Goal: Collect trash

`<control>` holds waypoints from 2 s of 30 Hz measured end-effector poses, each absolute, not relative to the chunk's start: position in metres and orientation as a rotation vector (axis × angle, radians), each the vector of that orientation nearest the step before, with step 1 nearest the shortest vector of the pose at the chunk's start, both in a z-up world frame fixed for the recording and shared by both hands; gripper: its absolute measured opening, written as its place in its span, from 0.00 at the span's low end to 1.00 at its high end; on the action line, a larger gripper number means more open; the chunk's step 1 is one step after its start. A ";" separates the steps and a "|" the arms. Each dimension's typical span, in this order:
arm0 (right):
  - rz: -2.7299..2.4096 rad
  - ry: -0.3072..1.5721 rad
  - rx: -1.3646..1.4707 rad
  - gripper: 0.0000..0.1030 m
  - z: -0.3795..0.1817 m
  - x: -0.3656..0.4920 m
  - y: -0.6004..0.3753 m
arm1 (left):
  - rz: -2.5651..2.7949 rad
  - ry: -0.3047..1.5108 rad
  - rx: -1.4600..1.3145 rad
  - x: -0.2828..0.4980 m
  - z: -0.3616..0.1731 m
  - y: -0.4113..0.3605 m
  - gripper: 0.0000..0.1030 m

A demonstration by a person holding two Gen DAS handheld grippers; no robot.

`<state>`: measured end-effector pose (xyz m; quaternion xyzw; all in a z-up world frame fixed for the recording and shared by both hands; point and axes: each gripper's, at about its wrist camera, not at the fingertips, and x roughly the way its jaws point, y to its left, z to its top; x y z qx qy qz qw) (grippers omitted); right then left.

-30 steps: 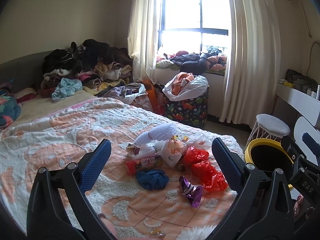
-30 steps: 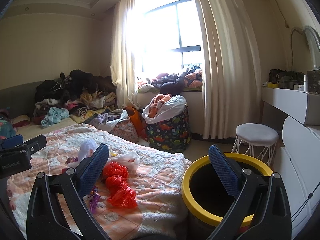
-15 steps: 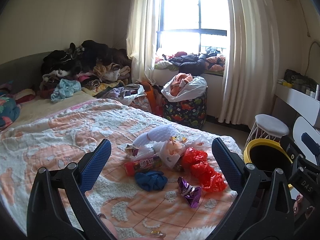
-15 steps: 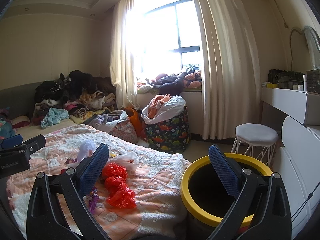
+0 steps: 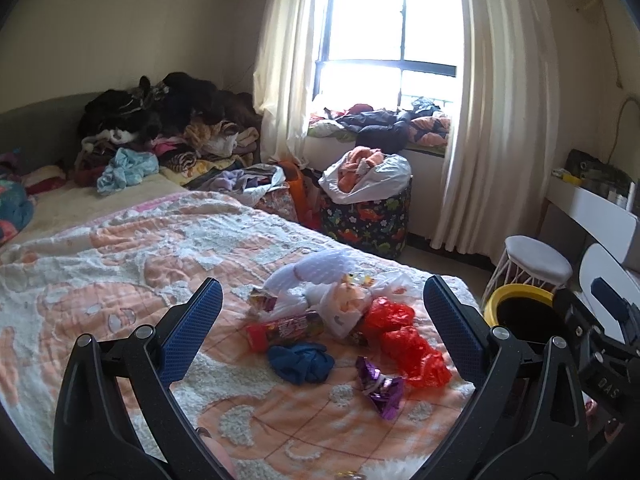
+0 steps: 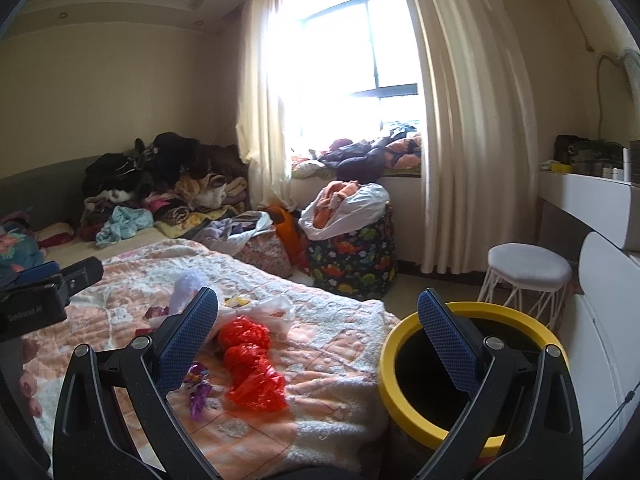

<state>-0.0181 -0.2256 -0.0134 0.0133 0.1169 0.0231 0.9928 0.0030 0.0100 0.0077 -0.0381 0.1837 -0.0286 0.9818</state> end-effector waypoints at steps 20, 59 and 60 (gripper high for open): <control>0.225 0.394 -0.031 0.94 -0.030 0.049 -0.174 | -0.039 0.391 -0.092 0.067 -0.007 0.073 0.90; 0.374 0.891 -0.005 0.40 -0.116 0.148 -0.156 | -0.320 0.773 -0.080 0.203 -0.053 0.018 0.38; 0.374 0.878 0.003 0.40 -0.113 0.145 -0.157 | -0.318 0.772 -0.081 0.202 -0.052 0.019 0.35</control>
